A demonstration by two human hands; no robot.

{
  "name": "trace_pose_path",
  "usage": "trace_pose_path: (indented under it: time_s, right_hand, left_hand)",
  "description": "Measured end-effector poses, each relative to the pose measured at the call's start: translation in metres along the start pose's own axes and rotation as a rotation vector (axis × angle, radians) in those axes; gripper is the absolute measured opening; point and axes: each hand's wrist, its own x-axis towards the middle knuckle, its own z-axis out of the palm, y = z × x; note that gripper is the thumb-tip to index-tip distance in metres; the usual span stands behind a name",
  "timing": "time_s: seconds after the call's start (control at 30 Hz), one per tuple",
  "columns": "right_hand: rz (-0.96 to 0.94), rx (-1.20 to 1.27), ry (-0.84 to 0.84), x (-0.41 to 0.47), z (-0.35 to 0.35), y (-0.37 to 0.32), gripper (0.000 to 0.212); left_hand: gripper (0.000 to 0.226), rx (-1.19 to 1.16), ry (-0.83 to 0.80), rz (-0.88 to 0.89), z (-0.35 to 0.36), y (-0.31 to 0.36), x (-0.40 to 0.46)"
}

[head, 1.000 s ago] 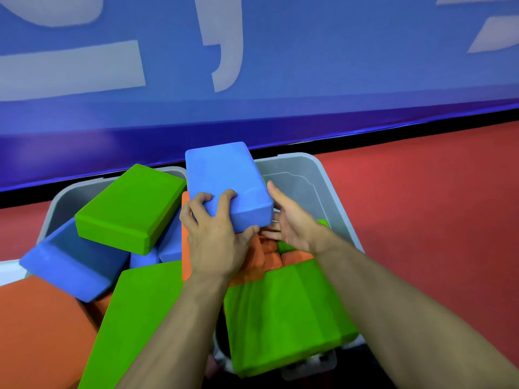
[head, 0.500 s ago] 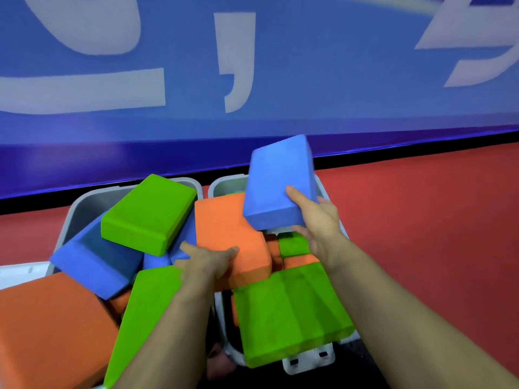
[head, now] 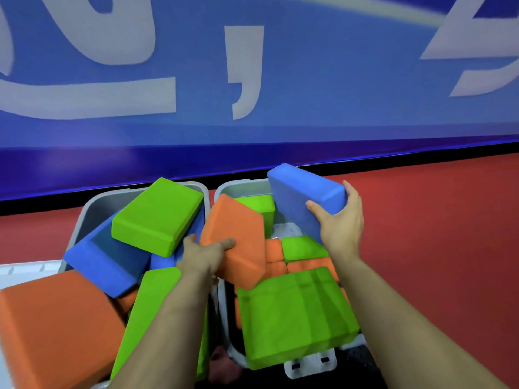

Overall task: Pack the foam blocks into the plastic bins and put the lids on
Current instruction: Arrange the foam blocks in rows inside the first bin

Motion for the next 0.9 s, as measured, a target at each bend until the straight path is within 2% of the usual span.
trace_pose_path:
  time_s: [0.03, 0.1, 0.23, 0.37, 0.5, 0.7, 0.9]
  right_hand:
    - [-0.041, -0.018, -0.011, 0.000, 0.001, -0.001, 0.084]
    - [-0.120, -0.051, -0.038, 0.001, 0.003, 0.003, 0.082]
    - [-0.224, -0.189, -0.109, 0.006, 0.005, 0.018, 0.083]
    - [-0.269, -0.375, -0.168, 0.014, 0.004, 0.029, 0.087]
    - [-0.301, -0.590, -0.306, 0.029, 0.007, 0.027, 0.086]
    - [-0.387, -0.785, -0.486, 0.052, 0.021, 0.004, 0.088]
    - [-0.502, -0.863, -0.709, 0.047, 0.050, -0.010, 0.090]
  left_hand:
    - [0.129, 0.070, 0.077, 0.077, -0.001, 0.004, 0.000]
    - [0.122, 0.144, 0.191, 0.203, -0.004, 0.012, -0.005]
    - [0.113, 0.127, 0.319, 0.362, -0.003, 0.021, -0.009]
    - [0.102, 0.107, 0.392, 0.428, 0.000, 0.032, -0.014]
    - [0.089, 0.084, 0.431, 0.524, 0.008, 0.037, -0.012]
    - [0.085, 0.012, 0.484, 0.640, 0.016, 0.048, -0.010]
    - [0.086, -0.034, 0.536, 0.681, 0.009, 0.054, -0.002]
